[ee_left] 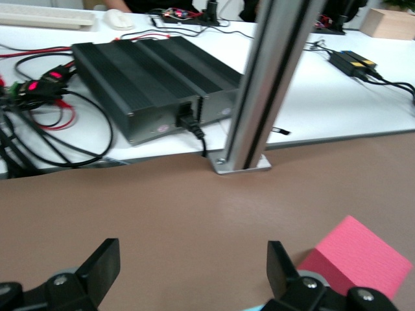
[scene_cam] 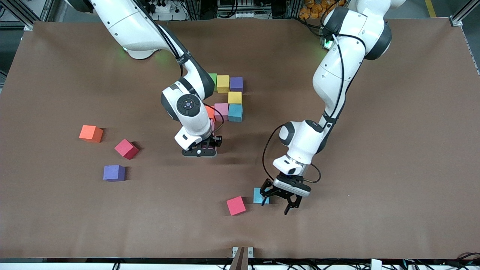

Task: Form number 2 with 11 blocks
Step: 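Lift the pink cube with the right gripper while the left gripper lowers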

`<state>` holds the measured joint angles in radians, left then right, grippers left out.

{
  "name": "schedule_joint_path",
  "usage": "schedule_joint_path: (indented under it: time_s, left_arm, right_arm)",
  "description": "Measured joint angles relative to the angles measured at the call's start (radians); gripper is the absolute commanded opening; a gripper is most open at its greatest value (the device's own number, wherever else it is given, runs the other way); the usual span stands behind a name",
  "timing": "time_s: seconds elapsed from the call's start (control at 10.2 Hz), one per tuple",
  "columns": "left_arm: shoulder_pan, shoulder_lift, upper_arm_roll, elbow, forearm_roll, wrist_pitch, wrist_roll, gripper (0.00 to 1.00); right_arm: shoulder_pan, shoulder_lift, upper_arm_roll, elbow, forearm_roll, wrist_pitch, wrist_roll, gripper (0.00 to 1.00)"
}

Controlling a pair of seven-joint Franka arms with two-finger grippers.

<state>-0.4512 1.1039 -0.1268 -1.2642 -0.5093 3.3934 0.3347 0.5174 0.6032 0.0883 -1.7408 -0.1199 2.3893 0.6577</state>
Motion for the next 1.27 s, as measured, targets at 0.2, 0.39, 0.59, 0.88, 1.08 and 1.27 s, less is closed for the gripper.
schedule_joint_path:
  time_s: [0.2,0.39,0.59,0.88,1.08,1.27]
  left_arm:
    - [-0.097,-0.001,0.134,-0.001,-0.182,0.000,0.000,1.00]
    - [-0.263,-0.003,0.313,-0.007,-0.384,0.000,0.000,1.00]
    - [-0.318,-0.005,0.353,-0.014,-0.426,0.003,-0.003,1.00]
    - [-0.366,-0.011,0.353,-0.015,-0.426,0.003,-0.004,1.00]
    - [-0.415,-0.010,0.353,-0.023,-0.427,0.003,-0.013,1.00]
    - [-0.422,-0.020,0.355,-0.020,-0.429,0.004,-0.030,1.00]
  right_arm:
    - [-0.003,0.000,0.000,-0.013,-0.001,0.011,-0.032,0.00]
    - [-0.003,-0.001,0.000,-0.029,-0.008,0.049,-0.043,0.00]
    - [-0.003,-0.001,0.001,-0.064,-0.027,0.099,-0.043,0.00]
    - [-0.003,-0.004,0.001,-0.071,-0.040,0.106,-0.044,0.00]
    - [-0.003,-0.008,0.002,-0.080,-0.047,0.113,-0.044,0.00]
    - [-0.003,-0.013,0.002,-0.088,-0.057,0.117,-0.044,0.00]
